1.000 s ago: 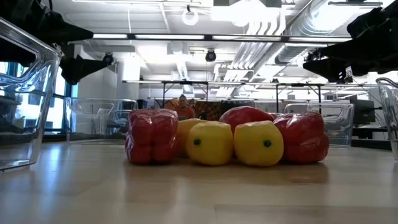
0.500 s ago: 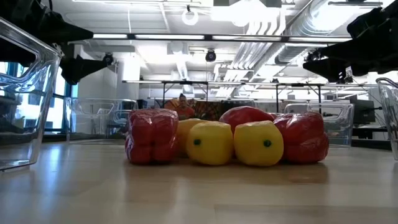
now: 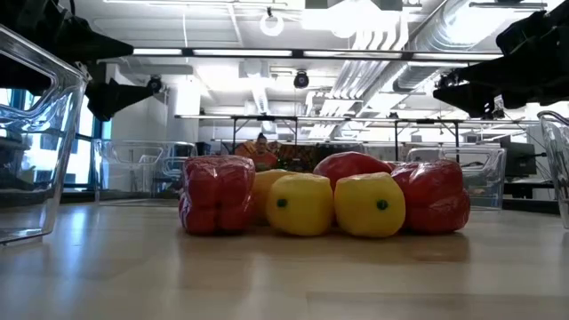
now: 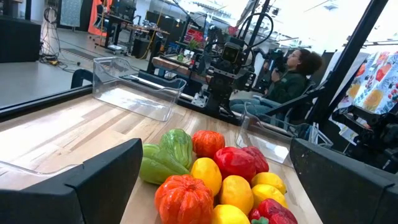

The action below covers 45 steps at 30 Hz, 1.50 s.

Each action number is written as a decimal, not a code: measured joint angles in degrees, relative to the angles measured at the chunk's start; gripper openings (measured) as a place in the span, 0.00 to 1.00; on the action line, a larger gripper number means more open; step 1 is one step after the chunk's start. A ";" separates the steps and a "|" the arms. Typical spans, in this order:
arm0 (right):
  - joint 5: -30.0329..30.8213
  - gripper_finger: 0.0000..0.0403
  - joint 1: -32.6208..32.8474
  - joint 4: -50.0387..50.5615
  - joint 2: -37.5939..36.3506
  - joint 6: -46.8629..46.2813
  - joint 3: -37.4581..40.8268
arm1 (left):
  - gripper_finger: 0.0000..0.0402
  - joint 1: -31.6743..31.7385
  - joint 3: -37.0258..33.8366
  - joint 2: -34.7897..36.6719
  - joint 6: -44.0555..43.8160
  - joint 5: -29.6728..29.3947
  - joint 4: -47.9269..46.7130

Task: Sort produce into baskets

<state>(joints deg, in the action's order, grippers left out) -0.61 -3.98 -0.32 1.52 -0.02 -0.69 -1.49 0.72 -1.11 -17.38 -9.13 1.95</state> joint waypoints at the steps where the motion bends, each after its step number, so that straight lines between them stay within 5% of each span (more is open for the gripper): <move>1: -0.01 0.87 0.00 0.00 0.01 -0.01 0.00 | 0.98 0.00 0.01 0.01 -0.01 0.00 -0.01; 41: -0.01 0.87 -0.01 -0.53 0.00 -0.50 0.00 | 0.98 0.01 0.01 0.00 0.01 0.00 -0.01; 45: 2.61 0.87 0.17 -18.16 0.09 -24.15 0.02 | 0.98 0.00 0.00 -0.01 0.01 0.00 0.00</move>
<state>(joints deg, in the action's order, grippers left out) 2.00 -3.80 -18.48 1.61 -24.17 -0.67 -1.49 0.72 -1.12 -17.37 -9.13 1.96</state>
